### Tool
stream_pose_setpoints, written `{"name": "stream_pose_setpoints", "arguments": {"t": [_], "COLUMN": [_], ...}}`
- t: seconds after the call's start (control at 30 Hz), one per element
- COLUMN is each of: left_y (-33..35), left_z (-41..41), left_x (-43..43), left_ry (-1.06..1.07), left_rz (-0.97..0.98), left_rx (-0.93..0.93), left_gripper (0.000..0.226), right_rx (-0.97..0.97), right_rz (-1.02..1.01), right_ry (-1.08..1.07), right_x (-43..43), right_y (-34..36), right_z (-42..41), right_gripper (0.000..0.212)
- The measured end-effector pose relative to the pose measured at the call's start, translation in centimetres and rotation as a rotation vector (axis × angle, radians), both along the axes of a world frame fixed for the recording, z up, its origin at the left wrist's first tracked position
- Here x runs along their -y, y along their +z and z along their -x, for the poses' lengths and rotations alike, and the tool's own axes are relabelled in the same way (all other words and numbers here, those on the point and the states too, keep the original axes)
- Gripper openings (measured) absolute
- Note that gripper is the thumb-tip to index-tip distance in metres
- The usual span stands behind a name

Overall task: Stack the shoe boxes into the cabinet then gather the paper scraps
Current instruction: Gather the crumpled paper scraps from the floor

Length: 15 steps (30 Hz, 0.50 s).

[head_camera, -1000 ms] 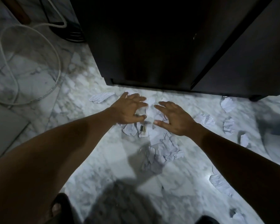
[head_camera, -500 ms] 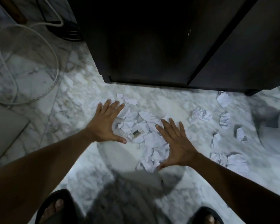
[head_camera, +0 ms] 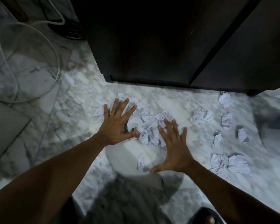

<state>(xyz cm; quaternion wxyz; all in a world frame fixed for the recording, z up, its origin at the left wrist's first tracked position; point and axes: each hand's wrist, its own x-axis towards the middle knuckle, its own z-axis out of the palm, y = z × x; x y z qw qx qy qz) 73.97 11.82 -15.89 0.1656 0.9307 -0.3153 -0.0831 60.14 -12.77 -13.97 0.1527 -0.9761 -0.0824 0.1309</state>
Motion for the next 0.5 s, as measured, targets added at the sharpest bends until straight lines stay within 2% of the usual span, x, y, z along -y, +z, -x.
{"name": "stream_pose_setpoints", "arguments": {"t": [0.13, 0.2, 0.3, 0.4, 0.5], "left_y": [-0.9, -1.4, -1.6, -1.7, -1.7], "left_z": [-0.7, -0.7, -0.6, 0.1, 0.5], "left_x": [1.0, 1.2, 1.0, 0.4, -0.8], "left_ry": [-0.021, -0.011, 0.043, 0.099, 0.109], "left_rz": [-0.171, -0.24, -0.198, -0.083, 0.027], "left_rx": [0.002, 0.041, 0.046, 0.037, 0.068], "left_gripper": [0.092, 0.089, 0.083, 0.08, 0.078], "right_rx": [-0.054, -0.042, 0.019, 0.128, 0.09], "right_rz": [0.092, 0.097, 0.041, -0.014, -0.107], "right_ry": [-0.163, -0.253, -0.332, -0.246, -0.179], "right_x": [-3.6, -3.7, -2.1, 0.4, 2.8], "right_y": [-1.0, -1.1, -0.8, 0.1, 0.3], "right_z": [-0.3, -1.4, -2.8, -3.3, -3.2], "right_gripper": [0.144, 0.131, 0.116, 0.127, 0.143]}}
